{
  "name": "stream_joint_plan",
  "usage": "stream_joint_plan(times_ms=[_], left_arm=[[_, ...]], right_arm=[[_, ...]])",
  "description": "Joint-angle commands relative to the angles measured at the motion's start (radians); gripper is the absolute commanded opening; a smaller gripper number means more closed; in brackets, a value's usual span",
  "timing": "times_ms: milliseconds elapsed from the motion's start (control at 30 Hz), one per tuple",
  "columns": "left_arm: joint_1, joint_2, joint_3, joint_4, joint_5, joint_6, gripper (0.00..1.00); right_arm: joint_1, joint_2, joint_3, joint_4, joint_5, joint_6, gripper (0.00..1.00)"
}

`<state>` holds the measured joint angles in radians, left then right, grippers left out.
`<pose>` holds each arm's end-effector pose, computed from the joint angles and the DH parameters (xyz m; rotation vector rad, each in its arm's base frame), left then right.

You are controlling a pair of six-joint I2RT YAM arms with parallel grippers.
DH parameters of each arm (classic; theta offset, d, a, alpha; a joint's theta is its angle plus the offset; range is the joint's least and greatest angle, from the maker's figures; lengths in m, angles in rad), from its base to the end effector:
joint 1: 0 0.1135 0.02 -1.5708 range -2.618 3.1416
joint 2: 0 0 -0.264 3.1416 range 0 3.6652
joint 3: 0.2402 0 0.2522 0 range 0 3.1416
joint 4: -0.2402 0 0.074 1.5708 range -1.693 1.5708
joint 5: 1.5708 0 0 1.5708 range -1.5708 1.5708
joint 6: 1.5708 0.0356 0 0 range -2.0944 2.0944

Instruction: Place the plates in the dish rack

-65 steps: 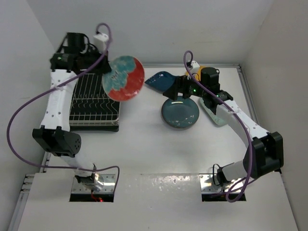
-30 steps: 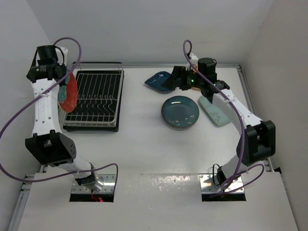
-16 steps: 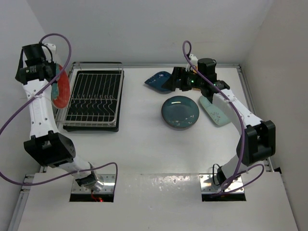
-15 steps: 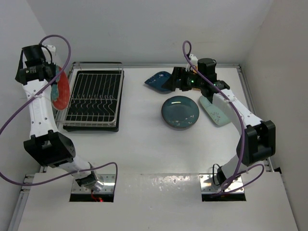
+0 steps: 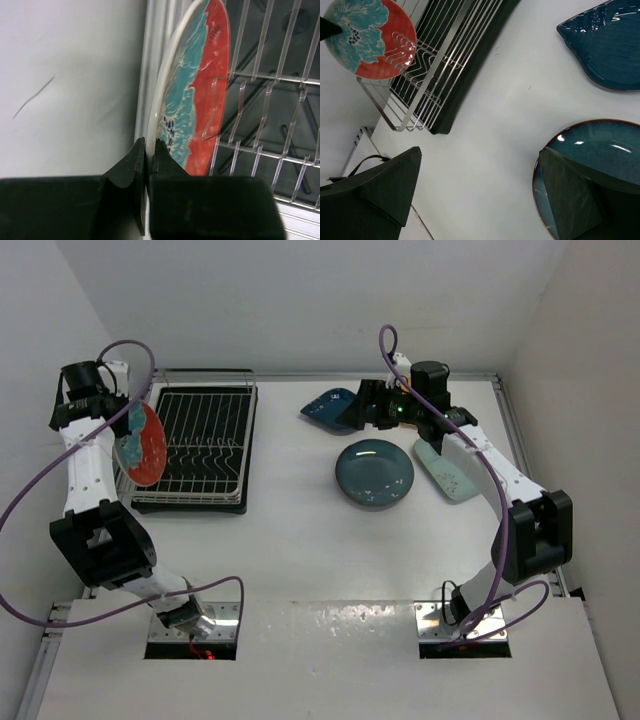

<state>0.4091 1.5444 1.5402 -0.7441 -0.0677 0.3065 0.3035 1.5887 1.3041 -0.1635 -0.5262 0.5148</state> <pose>0.3096 0.1369 0.3619 -0.1557 2.3529 0.4349 0.3488 0.1280 0.3209 -0.1312 2.1090 1.0360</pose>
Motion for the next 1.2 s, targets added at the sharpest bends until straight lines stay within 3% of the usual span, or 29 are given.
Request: stream_joint_plan(times_ms=[0,67,133,167,267,367,467,500,567,633,700,767,833,967,1033,1167], left_arm=[[0.042,-0.07,-0.032,0.175,0.014,0.011,0.0],[0.042,-0.07,-0.055,0.175,0.038,0.011,0.1],[0.051,-0.07,-0.055,0.175,0.057,0.011,0.25],[0.051,-0.07,-0.055,0.175,0.072,0.0,0.4],[0.051,-0.079,-0.043,0.166,0.082,-0.01,0.58],[0.051,-0.079,-0.002,0.123,0.101,-0.02,0.69],[0.051,-0.079,0.046,0.077,0.112,-0.03,0.78],[0.04,-0.079,0.061,0.066,0.112,-0.03,0.79],[0.018,-0.079,0.113,0.031,0.112,-0.03,0.81],[0.004,-0.079,0.152,-0.009,0.131,-0.03,0.81],[0.004,-0.07,0.205,-0.038,0.205,-0.04,0.82],[0.004,-0.061,0.228,-0.08,0.326,-0.049,0.82],[0.004,-0.052,0.239,-0.112,0.422,-0.04,0.82],[-0.006,-0.043,0.239,-0.142,0.646,-0.018,0.82],[-0.029,-0.043,0.239,-0.153,0.655,-0.018,0.82],[-0.134,-0.043,0.228,-0.19,0.562,0.06,0.82]], right_arm=[[0.005,-0.019,0.038,0.012,-0.001,-0.021,1.0],[0.005,-0.019,0.035,0.007,0.0,-0.024,1.0],[0.005,-0.018,0.035,-0.007,0.009,-0.021,1.0],[0.0,-0.015,0.035,-0.016,0.021,-0.019,1.0],[0.005,-0.013,0.034,-0.04,0.038,-0.022,1.0],[0.008,-0.018,0.027,-0.054,0.074,-0.036,1.0],[0.008,-0.007,0.032,-0.128,0.205,-0.036,1.0],[0.0,-0.003,0.043,-0.148,0.313,-0.03,1.0],[-0.02,0.033,0.05,-0.269,0.386,0.01,0.9],[-0.066,0.043,0.031,-0.349,0.405,0.039,0.75],[-0.098,0.042,-0.058,-0.363,0.454,0.092,0.68],[-0.148,0.036,-0.144,-0.352,0.465,0.125,0.69],[-0.185,0.071,-0.213,-0.317,0.442,0.157,0.78],[-0.204,0.163,-0.226,-0.295,0.416,0.168,0.81],[-0.207,0.21,-0.244,-0.219,0.367,0.175,0.8],[-0.224,0.257,-0.302,-0.091,0.279,0.244,0.67]])
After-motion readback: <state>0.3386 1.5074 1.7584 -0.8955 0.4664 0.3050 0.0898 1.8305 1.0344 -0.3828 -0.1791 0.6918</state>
